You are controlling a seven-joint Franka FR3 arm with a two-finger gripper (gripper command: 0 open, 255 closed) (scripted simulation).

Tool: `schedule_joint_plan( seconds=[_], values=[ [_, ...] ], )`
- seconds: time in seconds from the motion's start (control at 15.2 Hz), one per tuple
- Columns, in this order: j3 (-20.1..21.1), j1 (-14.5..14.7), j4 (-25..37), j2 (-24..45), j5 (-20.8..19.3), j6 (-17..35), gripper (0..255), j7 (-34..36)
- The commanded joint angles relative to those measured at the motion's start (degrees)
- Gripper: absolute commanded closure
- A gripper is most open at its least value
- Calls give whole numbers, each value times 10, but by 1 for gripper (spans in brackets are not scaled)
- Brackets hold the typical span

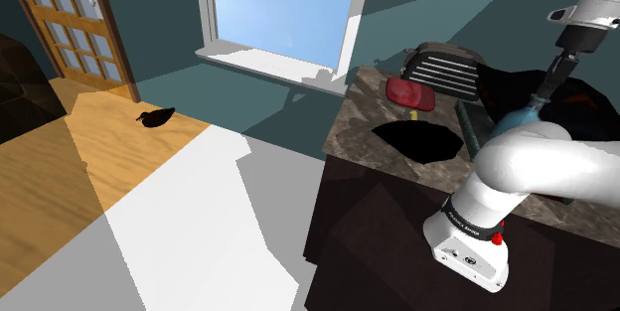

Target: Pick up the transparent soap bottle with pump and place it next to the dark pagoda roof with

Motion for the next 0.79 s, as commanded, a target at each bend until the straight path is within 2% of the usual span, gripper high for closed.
schedule_joint_plan(
  seconds=[0.0, 0.73],
  values=[
    [-8, -3, -16, -7, -8, 10, 255, 0],
    [-55, -21, -98, -37, -53, 66, 255, 6]
  ],
)
